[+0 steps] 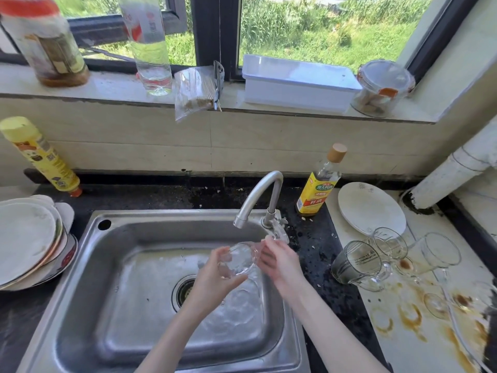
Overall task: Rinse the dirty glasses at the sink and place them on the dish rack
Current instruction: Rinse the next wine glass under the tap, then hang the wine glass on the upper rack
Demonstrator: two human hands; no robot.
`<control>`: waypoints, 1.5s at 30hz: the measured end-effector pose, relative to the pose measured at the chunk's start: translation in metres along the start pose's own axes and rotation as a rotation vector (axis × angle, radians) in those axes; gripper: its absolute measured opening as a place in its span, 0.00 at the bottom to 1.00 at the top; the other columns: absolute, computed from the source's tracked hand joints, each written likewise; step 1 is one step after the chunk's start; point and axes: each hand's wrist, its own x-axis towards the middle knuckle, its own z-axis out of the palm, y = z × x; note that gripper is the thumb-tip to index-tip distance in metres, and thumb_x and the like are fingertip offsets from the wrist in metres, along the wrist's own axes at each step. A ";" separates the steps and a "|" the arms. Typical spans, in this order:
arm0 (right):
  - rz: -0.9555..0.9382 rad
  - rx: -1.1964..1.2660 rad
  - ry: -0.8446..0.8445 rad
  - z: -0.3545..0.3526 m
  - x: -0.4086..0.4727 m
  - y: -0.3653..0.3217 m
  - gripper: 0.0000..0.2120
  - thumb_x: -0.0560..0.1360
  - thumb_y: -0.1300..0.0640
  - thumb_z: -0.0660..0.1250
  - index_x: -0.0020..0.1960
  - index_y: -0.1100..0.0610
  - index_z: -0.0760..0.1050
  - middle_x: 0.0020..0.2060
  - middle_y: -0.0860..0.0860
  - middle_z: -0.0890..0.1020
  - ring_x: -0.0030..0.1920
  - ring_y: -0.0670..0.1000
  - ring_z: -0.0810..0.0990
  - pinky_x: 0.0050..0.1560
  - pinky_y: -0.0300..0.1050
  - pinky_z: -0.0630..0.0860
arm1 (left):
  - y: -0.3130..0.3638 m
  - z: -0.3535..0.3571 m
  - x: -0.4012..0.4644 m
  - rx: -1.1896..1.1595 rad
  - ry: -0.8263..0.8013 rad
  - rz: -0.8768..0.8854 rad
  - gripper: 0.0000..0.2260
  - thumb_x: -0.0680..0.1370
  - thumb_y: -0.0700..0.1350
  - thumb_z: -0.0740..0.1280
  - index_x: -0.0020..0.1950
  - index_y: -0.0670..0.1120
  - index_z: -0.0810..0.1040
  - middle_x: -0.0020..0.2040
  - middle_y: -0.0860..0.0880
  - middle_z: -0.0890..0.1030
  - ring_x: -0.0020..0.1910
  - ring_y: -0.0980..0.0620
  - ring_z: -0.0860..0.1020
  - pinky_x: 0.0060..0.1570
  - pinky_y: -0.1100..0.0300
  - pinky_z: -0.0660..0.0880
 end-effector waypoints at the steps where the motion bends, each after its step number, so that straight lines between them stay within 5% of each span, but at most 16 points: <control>1: -0.077 -0.078 0.001 0.002 -0.003 -0.003 0.05 0.77 0.58 0.65 0.46 0.60 0.75 0.38 0.53 0.82 0.38 0.49 0.82 0.40 0.39 0.79 | -0.002 0.001 0.000 0.000 -0.006 -0.012 0.26 0.70 0.45 0.75 0.62 0.51 0.65 0.54 0.51 0.77 0.46 0.57 0.79 0.38 0.70 0.74; 4: -0.304 -0.330 0.008 0.009 -0.010 -0.002 0.04 0.76 0.58 0.66 0.46 0.58 0.78 0.40 0.51 0.83 0.42 0.48 0.83 0.44 0.36 0.79 | -0.004 0.002 -0.004 0.054 0.003 -0.013 0.26 0.70 0.47 0.74 0.63 0.51 0.65 0.58 0.52 0.75 0.50 0.59 0.75 0.42 0.74 0.69; 7: -0.453 -0.529 0.013 0.010 -0.015 0.007 0.04 0.75 0.54 0.68 0.46 0.55 0.79 0.41 0.50 0.84 0.45 0.49 0.83 0.49 0.40 0.78 | -0.012 0.004 -0.005 0.134 0.010 0.009 0.29 0.70 0.49 0.74 0.67 0.47 0.66 0.62 0.53 0.72 0.60 0.56 0.71 0.57 0.66 0.66; 10: -0.492 -0.559 -0.009 0.011 -0.019 0.019 0.01 0.75 0.53 0.68 0.45 0.49 0.78 0.40 0.49 0.84 0.45 0.49 0.83 0.52 0.46 0.79 | -0.020 0.005 -0.007 0.206 0.032 0.032 0.30 0.70 0.51 0.74 0.67 0.46 0.67 0.63 0.52 0.71 0.65 0.54 0.68 0.62 0.63 0.64; 13: -0.542 -0.574 -0.004 0.016 -0.025 0.027 0.04 0.75 0.52 0.67 0.45 0.43 0.76 0.40 0.45 0.83 0.45 0.46 0.82 0.51 0.41 0.77 | -0.025 0.003 -0.011 0.267 0.061 0.079 0.29 0.70 0.53 0.74 0.66 0.47 0.67 0.63 0.51 0.70 0.65 0.53 0.66 0.63 0.61 0.63; 22: -0.643 -0.778 0.062 -0.001 -0.048 0.036 0.04 0.76 0.57 0.66 0.51 0.51 0.76 0.43 0.48 0.81 0.45 0.48 0.80 0.47 0.37 0.75 | -0.028 0.008 -0.024 0.550 0.052 0.272 0.31 0.68 0.64 0.68 0.66 0.48 0.72 0.69 0.49 0.70 0.69 0.46 0.66 0.68 0.52 0.63; 28: -0.614 -0.716 0.253 -0.052 -0.087 0.032 0.05 0.77 0.56 0.65 0.49 0.56 0.79 0.40 0.48 0.82 0.43 0.48 0.81 0.46 0.40 0.77 | -0.007 0.022 -0.044 0.914 -0.252 0.432 0.42 0.63 0.72 0.40 0.75 0.57 0.54 0.77 0.53 0.53 0.76 0.49 0.48 0.73 0.51 0.49; 31: -0.605 -0.675 0.326 -0.086 -0.118 0.033 0.05 0.76 0.55 0.66 0.49 0.55 0.79 0.41 0.48 0.83 0.44 0.46 0.82 0.49 0.44 0.78 | 0.002 0.035 -0.066 0.938 -0.328 0.540 0.35 0.71 0.71 0.43 0.73 0.55 0.62 0.73 0.51 0.65 0.73 0.46 0.62 0.69 0.49 0.61; 34: -0.596 -0.650 0.429 -0.124 -0.161 0.050 0.10 0.76 0.53 0.66 0.53 0.58 0.80 0.44 0.50 0.84 0.46 0.47 0.82 0.51 0.47 0.78 | 0.011 0.050 -0.097 0.967 -0.401 0.649 0.28 0.78 0.65 0.43 0.66 0.52 0.72 0.63 0.50 0.78 0.61 0.45 0.77 0.54 0.49 0.76; 40: -0.616 -0.499 0.665 -0.185 -0.302 0.109 0.03 0.75 0.53 0.68 0.47 0.50 0.79 0.43 0.50 0.84 0.45 0.43 0.81 0.47 0.34 0.75 | 0.022 0.098 -0.199 0.936 -0.542 0.874 0.37 0.74 0.69 0.36 0.72 0.52 0.66 0.71 0.51 0.68 0.71 0.44 0.65 0.67 0.46 0.63; 45: -0.573 -0.405 0.907 -0.231 -0.434 0.172 0.03 0.75 0.53 0.67 0.43 0.46 0.77 0.42 0.50 0.84 0.44 0.45 0.83 0.48 0.39 0.76 | 0.031 0.141 -0.306 0.913 -0.675 1.145 0.30 0.77 0.67 0.40 0.71 0.57 0.66 0.70 0.55 0.69 0.70 0.50 0.66 0.65 0.52 0.63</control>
